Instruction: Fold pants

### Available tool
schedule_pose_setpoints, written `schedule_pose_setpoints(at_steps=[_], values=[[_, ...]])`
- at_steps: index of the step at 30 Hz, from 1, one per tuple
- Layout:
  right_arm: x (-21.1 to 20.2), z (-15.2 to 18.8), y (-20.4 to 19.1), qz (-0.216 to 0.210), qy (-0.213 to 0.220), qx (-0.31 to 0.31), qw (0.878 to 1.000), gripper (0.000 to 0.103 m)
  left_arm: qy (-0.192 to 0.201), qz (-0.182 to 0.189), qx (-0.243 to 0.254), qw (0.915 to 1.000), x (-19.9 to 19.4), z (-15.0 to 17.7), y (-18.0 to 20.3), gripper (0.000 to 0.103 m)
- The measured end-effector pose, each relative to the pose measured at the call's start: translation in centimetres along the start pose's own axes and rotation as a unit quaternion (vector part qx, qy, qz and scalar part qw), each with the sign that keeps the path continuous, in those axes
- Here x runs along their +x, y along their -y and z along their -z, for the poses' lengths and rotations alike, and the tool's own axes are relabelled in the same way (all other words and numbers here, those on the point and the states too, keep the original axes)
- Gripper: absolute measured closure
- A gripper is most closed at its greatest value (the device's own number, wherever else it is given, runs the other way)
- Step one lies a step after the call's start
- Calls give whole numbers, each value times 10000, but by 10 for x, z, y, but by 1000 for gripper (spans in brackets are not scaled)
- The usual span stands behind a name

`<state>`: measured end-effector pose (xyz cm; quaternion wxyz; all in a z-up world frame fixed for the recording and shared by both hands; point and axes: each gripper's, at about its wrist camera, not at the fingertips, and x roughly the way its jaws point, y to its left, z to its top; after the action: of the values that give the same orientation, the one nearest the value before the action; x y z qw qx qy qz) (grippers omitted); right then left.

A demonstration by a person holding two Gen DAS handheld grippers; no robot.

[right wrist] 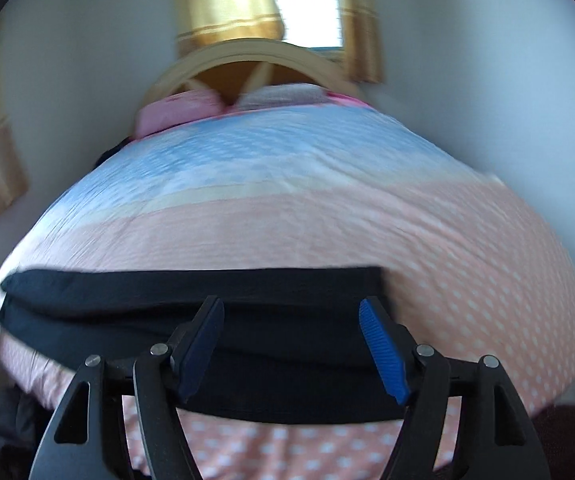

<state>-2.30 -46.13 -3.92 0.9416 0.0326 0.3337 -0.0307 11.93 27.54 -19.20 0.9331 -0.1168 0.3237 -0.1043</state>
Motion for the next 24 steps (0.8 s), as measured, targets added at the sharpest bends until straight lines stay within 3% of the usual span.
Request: schedule_pose_setpoints(at_steps=[5,7,9,11,12,16,20,22,24], values=[[31,-9,-104,-358,-281,-1240,9912,32,59,-168,23,9998,-22,10,-8,84],[49,-7,-140,-503,-389,-1619,9848,32,94,-254,31,9996,-28,9,-9,73],[66,0,-171,-563,-502,-2014,9766,32,179,-243,-8,9995,-34,6,-8,44],[81,6,-198,-607,-637,-2418,9663,32,305,-141,-67,9994,-37,0,-4,31],[88,9,-210,-625,-726,-2597,9609,32,347,-16,-84,9994,-37,-4,-2,31],[107,25,-246,-625,-981,-3192,9405,32,263,307,-44,9992,-21,-21,12,31],[120,33,-260,-417,-1054,-3672,9232,32,-119,584,25,9982,11,-31,23,33],[125,37,-263,-322,-1039,-3829,9173,38,-350,534,118,9979,25,-31,29,46],[128,34,-264,-337,-1008,-3803,9187,53,-594,530,202,9966,37,-31,34,83]])
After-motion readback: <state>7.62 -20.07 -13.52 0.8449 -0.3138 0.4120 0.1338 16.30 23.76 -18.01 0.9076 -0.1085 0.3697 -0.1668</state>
